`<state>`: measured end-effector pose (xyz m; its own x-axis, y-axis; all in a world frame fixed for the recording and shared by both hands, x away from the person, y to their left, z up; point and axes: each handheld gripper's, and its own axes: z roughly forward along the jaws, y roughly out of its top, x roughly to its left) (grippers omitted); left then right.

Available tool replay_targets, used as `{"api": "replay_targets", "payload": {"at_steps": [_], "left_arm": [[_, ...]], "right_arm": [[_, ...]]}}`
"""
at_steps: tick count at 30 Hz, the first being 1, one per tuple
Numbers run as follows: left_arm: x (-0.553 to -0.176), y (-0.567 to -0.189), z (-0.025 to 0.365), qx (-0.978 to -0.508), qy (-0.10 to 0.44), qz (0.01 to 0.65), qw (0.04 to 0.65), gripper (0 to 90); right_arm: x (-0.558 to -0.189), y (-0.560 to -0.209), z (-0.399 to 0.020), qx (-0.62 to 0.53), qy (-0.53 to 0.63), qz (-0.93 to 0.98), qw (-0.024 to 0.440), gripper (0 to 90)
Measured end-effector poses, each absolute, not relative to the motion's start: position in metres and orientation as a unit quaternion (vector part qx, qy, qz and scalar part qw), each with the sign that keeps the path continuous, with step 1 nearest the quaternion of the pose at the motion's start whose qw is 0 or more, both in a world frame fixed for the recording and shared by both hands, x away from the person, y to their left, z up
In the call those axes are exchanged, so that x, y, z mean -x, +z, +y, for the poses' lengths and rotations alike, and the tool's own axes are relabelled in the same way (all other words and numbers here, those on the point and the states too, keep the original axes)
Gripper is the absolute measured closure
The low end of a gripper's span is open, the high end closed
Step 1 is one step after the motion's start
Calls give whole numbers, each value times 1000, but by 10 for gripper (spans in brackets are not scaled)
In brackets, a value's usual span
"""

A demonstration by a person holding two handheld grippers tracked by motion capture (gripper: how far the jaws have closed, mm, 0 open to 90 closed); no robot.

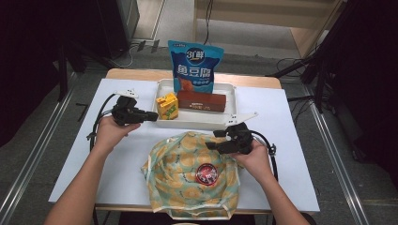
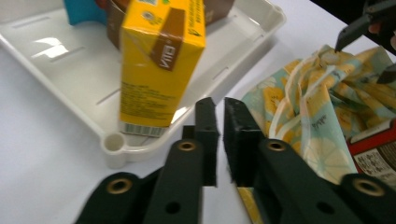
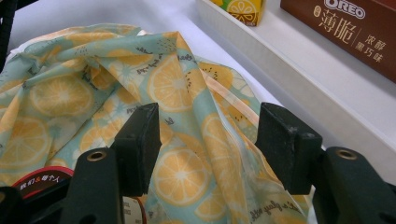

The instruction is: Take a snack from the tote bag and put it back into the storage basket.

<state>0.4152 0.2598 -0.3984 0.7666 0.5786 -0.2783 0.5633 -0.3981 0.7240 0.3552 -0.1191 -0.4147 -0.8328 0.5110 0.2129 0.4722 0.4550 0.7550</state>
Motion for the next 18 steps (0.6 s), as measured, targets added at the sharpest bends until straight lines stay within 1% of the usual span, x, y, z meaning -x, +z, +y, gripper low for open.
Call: {"api": "replay_targets", "payload": {"at_steps": [1, 18], "left_arm": [[-415, -399, 258, -837, 11, 339, 430, 900], [-428, -408, 235, -836, 29, 341, 430, 900]], "right_arm": [[-355, -415, -119, -289, 435, 853, 22, 407], [-351, -418, -121, -291, 431, 854, 27, 407]]}}
